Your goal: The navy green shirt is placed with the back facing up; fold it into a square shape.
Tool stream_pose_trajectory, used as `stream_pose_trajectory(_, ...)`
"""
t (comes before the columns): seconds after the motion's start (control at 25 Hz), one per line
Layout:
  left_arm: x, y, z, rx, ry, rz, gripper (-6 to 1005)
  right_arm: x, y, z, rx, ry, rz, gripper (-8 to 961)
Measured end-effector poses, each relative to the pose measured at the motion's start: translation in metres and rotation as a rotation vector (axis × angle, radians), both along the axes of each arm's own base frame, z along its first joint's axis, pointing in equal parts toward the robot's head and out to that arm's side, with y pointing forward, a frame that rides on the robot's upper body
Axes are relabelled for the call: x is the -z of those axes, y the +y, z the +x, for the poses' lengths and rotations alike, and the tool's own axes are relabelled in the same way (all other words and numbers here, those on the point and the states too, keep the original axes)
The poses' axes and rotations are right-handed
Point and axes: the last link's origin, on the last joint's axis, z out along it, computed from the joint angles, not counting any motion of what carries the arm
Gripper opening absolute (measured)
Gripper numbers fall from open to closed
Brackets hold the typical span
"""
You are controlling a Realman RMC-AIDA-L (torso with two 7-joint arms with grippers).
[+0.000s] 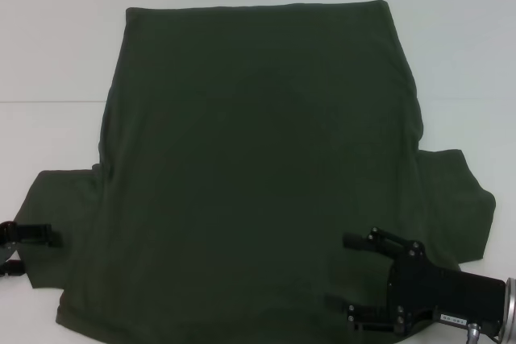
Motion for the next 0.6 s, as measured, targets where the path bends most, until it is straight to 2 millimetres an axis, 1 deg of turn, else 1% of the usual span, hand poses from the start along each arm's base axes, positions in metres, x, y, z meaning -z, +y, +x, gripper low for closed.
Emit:
stream_pose_trajectory(0.28,0.0021,0.0023,0.0015,0.003,0.002,0.003,932,-0.0004,0.0003,0.0001,0.002,0.001,0.003,938)
stream_pose_trajectory(0.6,0.0079,0.0081,0.0080,0.016,-0.006,-0.006,931,-0.0007,0.0007,-0.0002,0.002,0.004,0.005,939)
